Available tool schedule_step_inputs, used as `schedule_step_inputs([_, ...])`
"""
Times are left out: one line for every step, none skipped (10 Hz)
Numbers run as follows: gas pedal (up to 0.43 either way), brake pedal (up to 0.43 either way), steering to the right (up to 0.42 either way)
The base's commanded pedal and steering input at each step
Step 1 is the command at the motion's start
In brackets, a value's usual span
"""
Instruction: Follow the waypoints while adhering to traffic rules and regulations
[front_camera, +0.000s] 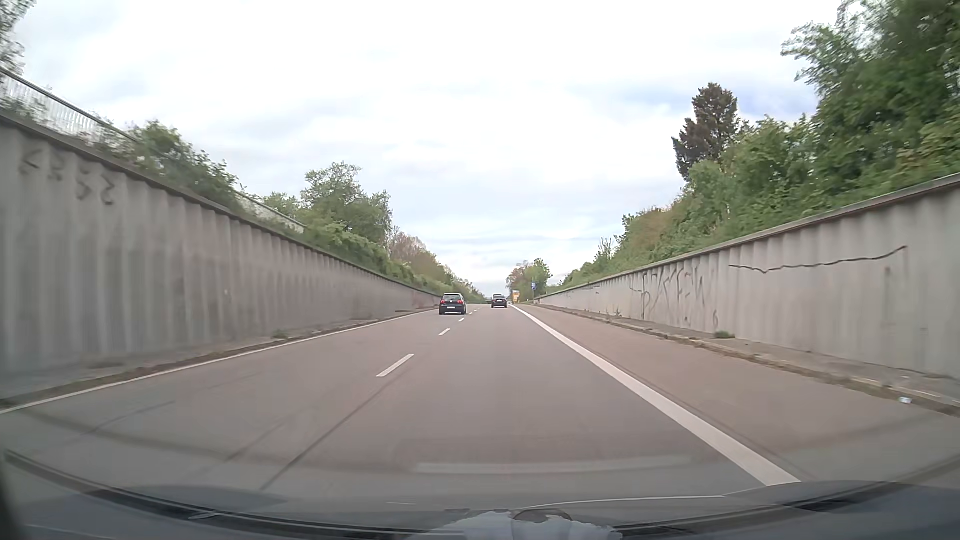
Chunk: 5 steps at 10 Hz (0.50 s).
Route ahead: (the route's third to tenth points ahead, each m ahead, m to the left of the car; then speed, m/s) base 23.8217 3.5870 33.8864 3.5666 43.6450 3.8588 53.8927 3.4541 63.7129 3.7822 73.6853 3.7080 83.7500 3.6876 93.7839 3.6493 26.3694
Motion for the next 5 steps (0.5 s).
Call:
schedule_step_inputs([0.130,0.000,-0.001])
schedule_step_inputs([0.138,0.000,-0.001])
schedule_step_inputs([0.138,0.000,-0.001])
schedule_step_inputs([0.138,0.000,-0.001])
schedule_step_inputs([0.150,0.000,-0.001])
